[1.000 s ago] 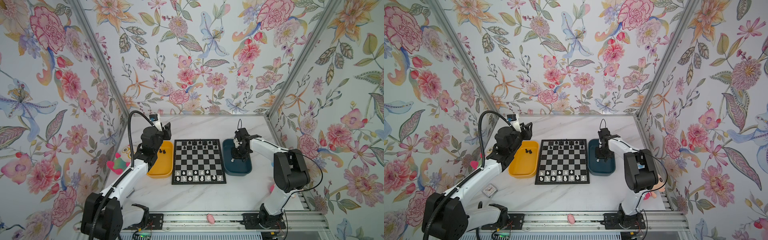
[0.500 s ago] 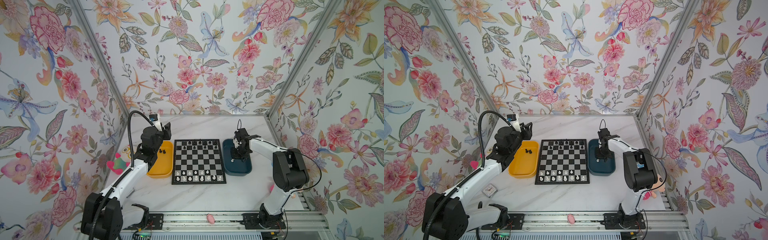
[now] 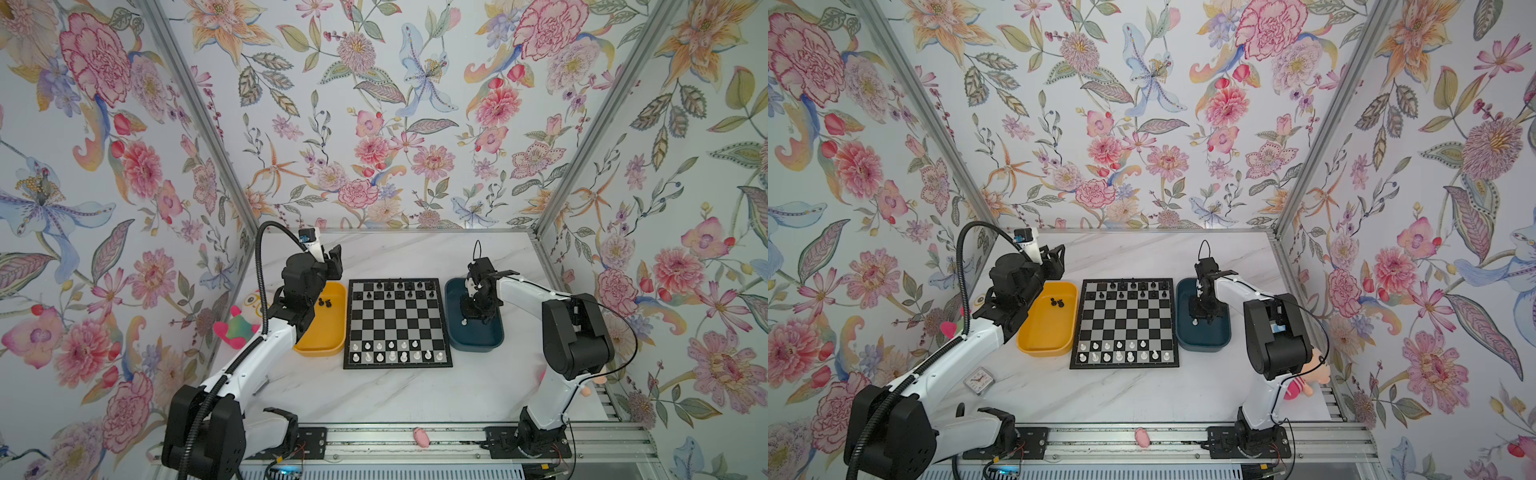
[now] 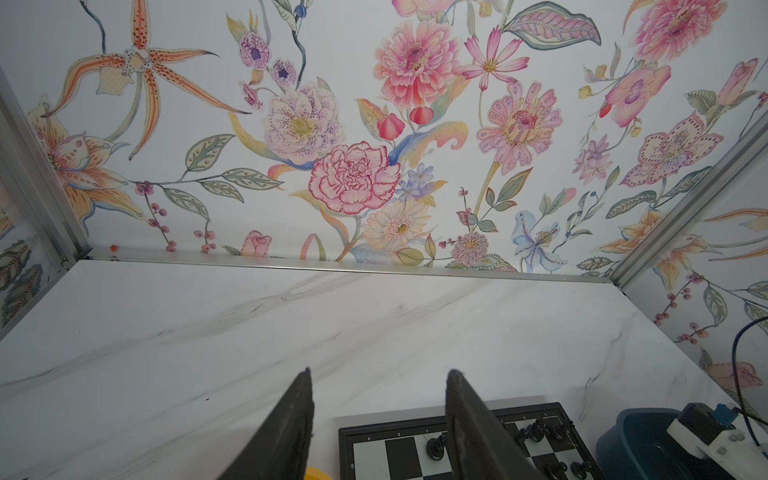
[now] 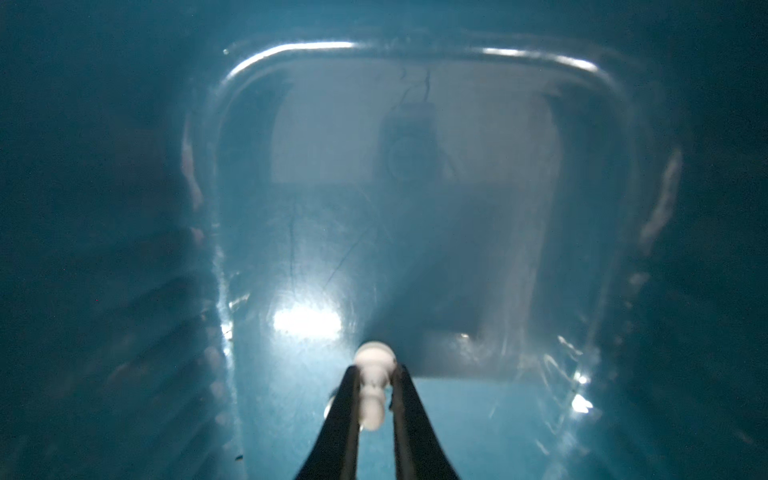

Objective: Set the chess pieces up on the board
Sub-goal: 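Close the right gripper on the white pawn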

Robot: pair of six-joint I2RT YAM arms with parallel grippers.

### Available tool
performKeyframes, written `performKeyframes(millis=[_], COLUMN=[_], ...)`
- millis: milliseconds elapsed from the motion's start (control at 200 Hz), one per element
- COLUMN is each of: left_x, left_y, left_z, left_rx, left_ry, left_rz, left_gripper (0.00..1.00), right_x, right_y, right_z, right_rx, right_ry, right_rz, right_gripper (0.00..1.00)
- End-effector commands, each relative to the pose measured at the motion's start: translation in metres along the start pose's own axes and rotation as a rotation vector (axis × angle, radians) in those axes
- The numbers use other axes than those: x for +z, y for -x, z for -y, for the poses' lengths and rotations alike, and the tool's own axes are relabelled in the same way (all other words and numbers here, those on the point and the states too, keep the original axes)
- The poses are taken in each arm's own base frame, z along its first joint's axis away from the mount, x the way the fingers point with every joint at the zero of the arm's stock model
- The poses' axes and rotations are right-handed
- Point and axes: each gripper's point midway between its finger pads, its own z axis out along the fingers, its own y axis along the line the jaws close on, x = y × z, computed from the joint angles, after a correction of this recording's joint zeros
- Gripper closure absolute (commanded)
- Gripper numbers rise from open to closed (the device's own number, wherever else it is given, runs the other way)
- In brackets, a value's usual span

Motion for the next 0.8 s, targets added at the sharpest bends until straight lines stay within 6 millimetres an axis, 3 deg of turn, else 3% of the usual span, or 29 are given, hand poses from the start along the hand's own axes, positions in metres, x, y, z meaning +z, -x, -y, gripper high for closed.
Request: performKeyframes(millis=[0, 796], left_x=[0.002, 0.002], left_y=[0.002, 0.000], left_z=[0.000, 0.000], left_rx=[-0.019, -0.022], left_ry=[-0.016, -0.022], left_rz=[0.008, 0.005], left_gripper=[0.47, 0.47], right_x=[0.002, -0.014], right_y=[0.003, 0.010], right_z=[0.000, -0.001], right_rx=[0.007, 0.011], right_ry=[0.004, 0.004], right_rz=[-0.006, 0.036], right_gripper=[0.84, 0.81])
